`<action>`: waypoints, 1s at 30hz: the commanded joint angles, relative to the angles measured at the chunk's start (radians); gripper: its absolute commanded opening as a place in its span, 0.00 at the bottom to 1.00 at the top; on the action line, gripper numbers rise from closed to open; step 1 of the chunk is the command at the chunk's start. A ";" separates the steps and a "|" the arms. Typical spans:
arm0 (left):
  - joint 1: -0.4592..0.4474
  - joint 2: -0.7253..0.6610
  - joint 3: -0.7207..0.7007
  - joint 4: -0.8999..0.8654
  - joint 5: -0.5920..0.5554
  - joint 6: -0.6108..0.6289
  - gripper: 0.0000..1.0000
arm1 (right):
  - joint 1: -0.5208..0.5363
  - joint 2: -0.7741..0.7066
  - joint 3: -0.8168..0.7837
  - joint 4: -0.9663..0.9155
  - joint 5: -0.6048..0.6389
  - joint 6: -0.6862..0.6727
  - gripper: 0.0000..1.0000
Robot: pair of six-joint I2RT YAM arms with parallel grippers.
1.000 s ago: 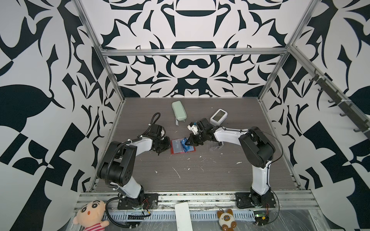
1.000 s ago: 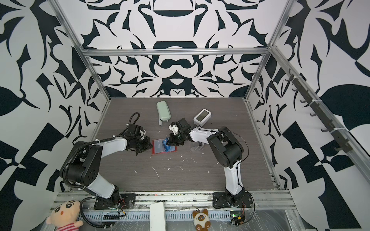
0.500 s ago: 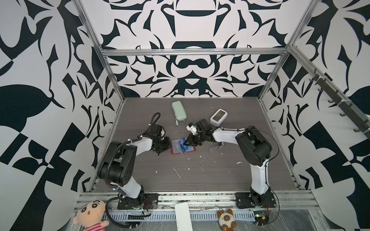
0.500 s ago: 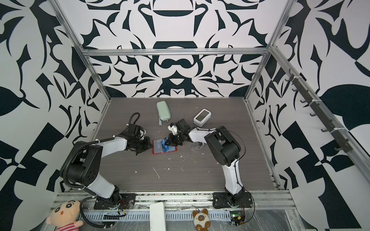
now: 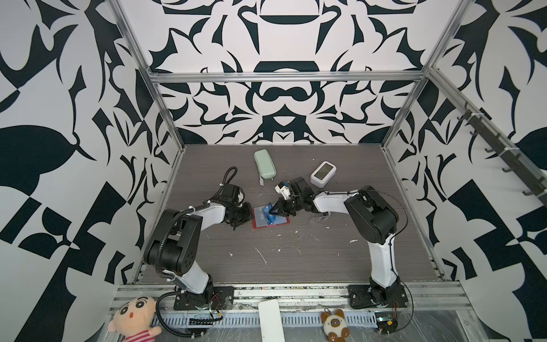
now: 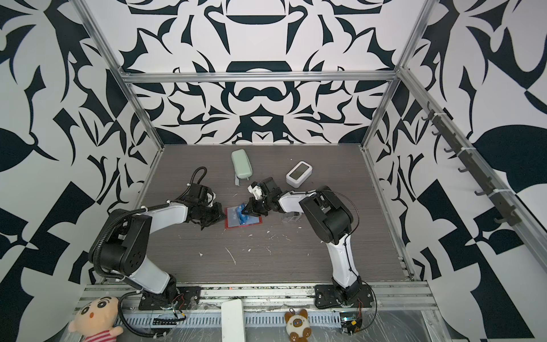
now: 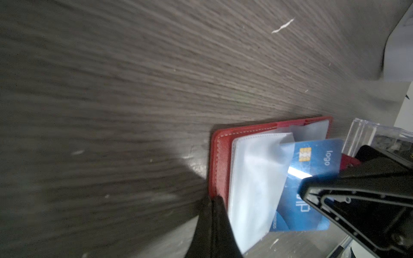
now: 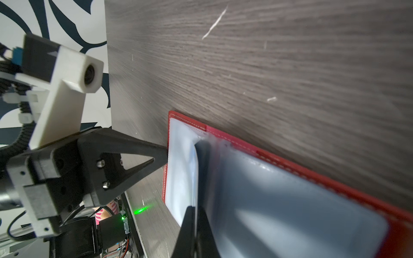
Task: Insert credit cards into a card holder
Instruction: Insert the credit card into the card slot.
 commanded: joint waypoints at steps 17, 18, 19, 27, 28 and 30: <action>-0.001 0.015 -0.009 -0.038 0.003 0.000 0.00 | 0.012 0.003 -0.083 0.166 0.055 0.087 0.00; -0.001 0.014 -0.010 -0.037 0.003 -0.002 0.00 | 0.014 0.004 -0.085 0.165 0.058 0.087 0.00; -0.001 0.015 -0.011 -0.036 0.003 -0.002 0.00 | 0.016 0.005 -0.085 0.165 0.061 0.088 0.00; -0.001 0.013 -0.015 -0.030 0.003 -0.007 0.00 | 0.027 0.003 -0.088 0.151 0.081 0.080 0.01; -0.001 0.013 -0.014 -0.030 0.005 -0.007 0.00 | 0.029 -0.001 -0.087 0.142 0.087 0.074 0.04; 0.000 0.011 -0.013 -0.030 0.005 -0.007 0.00 | 0.033 -0.009 -0.083 0.115 0.101 0.058 0.13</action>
